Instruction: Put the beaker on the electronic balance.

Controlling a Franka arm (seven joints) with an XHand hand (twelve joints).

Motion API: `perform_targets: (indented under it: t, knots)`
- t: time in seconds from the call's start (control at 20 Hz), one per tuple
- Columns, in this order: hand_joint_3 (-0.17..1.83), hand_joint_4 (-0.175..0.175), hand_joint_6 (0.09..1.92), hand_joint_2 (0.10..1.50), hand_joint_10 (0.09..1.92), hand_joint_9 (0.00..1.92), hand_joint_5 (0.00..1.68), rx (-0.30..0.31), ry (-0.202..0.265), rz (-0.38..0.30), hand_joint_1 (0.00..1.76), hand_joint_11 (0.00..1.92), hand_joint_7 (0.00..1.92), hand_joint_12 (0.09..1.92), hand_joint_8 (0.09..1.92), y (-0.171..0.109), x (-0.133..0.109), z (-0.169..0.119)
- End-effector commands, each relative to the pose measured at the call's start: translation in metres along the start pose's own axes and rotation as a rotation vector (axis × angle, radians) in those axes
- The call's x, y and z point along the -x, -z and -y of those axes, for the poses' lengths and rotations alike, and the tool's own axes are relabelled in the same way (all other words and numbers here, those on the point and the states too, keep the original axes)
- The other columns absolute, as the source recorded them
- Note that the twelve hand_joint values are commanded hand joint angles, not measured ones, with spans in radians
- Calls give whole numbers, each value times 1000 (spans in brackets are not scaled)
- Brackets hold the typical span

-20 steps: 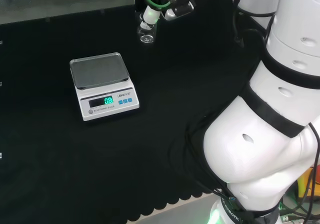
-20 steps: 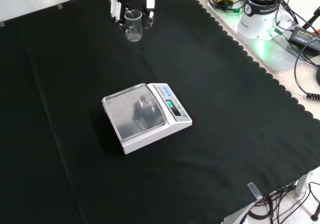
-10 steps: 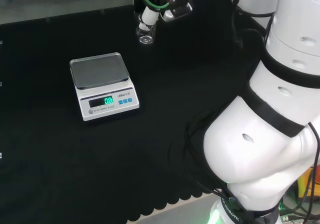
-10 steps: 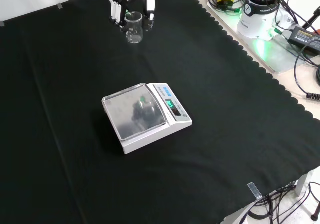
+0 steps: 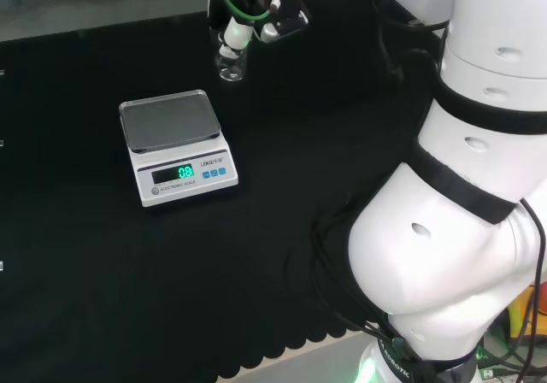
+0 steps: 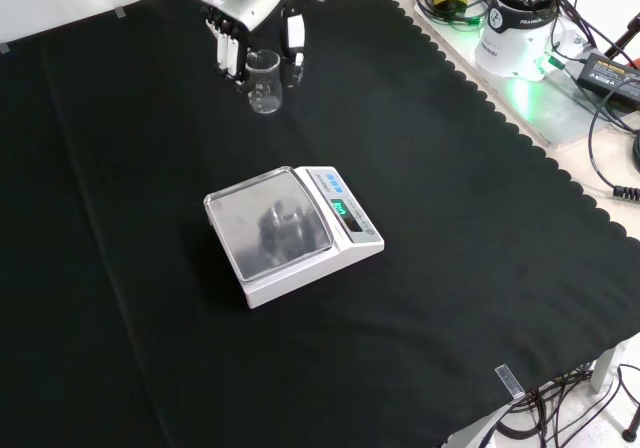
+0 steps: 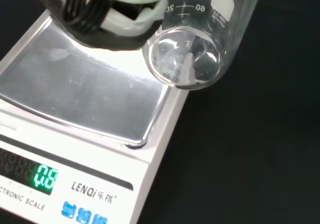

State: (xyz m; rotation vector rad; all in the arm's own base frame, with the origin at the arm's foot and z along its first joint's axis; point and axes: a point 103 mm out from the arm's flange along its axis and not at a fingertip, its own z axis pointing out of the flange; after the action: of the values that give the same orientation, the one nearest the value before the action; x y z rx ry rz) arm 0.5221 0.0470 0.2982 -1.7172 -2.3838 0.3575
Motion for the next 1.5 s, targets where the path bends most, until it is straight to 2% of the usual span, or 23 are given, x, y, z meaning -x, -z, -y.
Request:
perform_targets:
  t: [0.05, 0.4, 0.75, 1.1, 1.5]
  knots:
    - [429, -175, 704, 803, 119, 1501, 1202, -21, 97, -4, 1191, 1614, 1128, 453, 752, -6, -23, -49]
    - [433, -175, 705, 800, 118, 1502, 1202, -86, 156, 21, 1191, 1612, 1129, 453, 753, -27, -54, -106]
    - [437, -175, 705, 798, 116, 1501, 1202, -103, 199, 18, 1191, 1607, 1129, 450, 753, -50, -84, -144]
    - [442, -175, 708, 796, 113, 1499, 1201, -108, 208, 1, 1191, 1599, 1129, 448, 753, -68, -98, -155]
    - [447, -175, 711, 794, 112, 1499, 1200, -116, 200, 1, 1191, 1597, 1128, 448, 754, -71, -93, -153]
